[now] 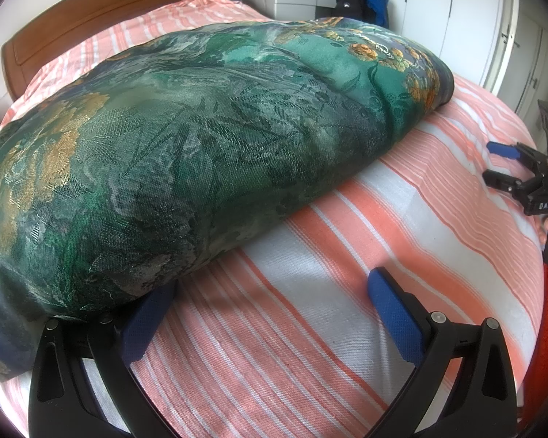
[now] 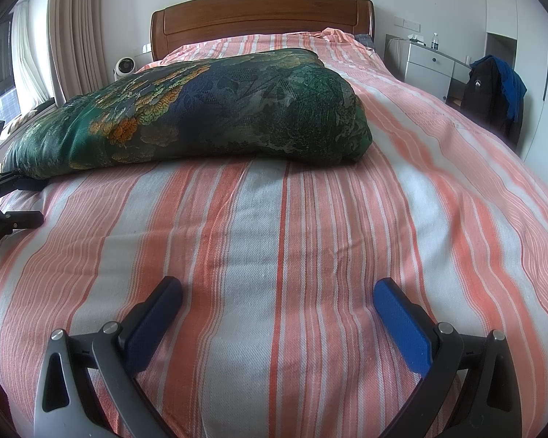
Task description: Fold large clothes
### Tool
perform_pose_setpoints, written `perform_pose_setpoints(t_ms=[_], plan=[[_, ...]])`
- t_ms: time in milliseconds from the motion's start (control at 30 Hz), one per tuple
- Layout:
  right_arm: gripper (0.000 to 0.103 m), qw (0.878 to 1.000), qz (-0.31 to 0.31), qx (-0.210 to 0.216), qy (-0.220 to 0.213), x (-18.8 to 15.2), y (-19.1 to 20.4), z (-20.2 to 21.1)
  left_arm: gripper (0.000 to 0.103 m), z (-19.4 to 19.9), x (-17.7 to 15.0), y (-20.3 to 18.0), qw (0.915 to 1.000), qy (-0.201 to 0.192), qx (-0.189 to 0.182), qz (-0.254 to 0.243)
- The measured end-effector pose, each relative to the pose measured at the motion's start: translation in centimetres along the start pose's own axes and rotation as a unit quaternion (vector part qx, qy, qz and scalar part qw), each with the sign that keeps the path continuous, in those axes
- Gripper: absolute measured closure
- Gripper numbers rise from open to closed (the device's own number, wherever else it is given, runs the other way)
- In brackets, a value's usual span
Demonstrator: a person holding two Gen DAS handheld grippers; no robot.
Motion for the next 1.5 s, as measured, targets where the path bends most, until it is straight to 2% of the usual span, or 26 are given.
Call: perform_pose_setpoints(t_ms=[667, 867, 967, 1067, 1100, 1133, 1200, 1233, 1267, 1300, 1367, 1433, 1500], plan=[[0.0, 1.0, 0.0, 0.001, -0.001, 0.3, 0.1, 0.1, 0.0, -0.2, -0.5, 0.4, 1.0, -0.001, 0.002, -0.001], [0.0, 1.0, -0.014, 0.019, 0.004, 0.8, -0.3, 0.7, 0.0, -0.7, -0.5, -0.2, 1.0, -0.001, 0.003, 0.005], [0.0, 0.999, -0.035, 0.041, 0.005, 1.2, -0.5, 1.1, 0.0, -0.4, -0.9, -0.3, 0.9992, 0.021, 0.002, 0.033], [0.0, 0.997, -0.05, 0.057, 0.006, 1.5, -0.6, 1.2, 0.0, 0.2, -1.6, -0.5, 0.9947, 0.063, 0.031, 0.075], [0.0, 0.997, -0.052, 0.059, 0.007, 1.6, -0.6, 1.2, 0.0, 0.6, -1.8, -0.7, 0.9925, 0.072, 0.031, 0.093], [0.0, 0.997, -0.054, 0.061, 0.007, 1.6, -0.7, 1.2, 0.001, 1.4, -2.0, -1.3, 0.9901, 0.077, 0.016, 0.116], [0.0, 0.997, -0.053, 0.062, 0.007, 1.7, -0.6, 1.2, 0.001, 3.7, -0.9, -2.4, 0.9865, 0.052, -0.028, 0.153], [0.0, 0.997, -0.052, 0.062, 0.007, 1.7, -0.5, 1.2, 0.001, 5.3, 0.4, -2.3, 0.986, 0.026, -0.029, 0.162], [0.0, 0.997, -0.05, 0.061, 0.007, 1.7, -0.5, 1.2, 0.001, 6.5, 1.7, -1.8, 0.9868, 0.006, -0.013, 0.161], [0.0, 0.997, -0.046, 0.061, 0.008, 1.6, -0.6, 1.1, 0.0, 7.9, 3.7, -0.7, 0.988, -0.014, 0.022, 0.152], [0.0, 0.998, -0.037, 0.059, 0.008, 1.7, -0.3, 0.9, 0.0, 8.9, 6.5, 1.4, 0.9864, -0.025, 0.087, 0.137], [0.0, 0.998, -0.035, 0.058, 0.008, 1.7, 0.0, 0.8, 0.0, 7.8, 8.9, 4.1, 0.9806, -0.013, 0.15, 0.126], [0.0, 0.997, -0.043, 0.064, 0.008, 1.6, 0.0, 1.0, 0.0, 4.9, 9.6, 5.7, 0.9759, 0.022, 0.184, 0.115]])
Point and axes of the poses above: each gripper's, at about its wrist camera, not at the fingertips, and z roughly against the way its jaws point, y to its left, x to its top, the point moved 10 cm from there along -z, roughly the way its jaws point, and after that the axes turned 14 degrees about -z, right-handed, at the moved point
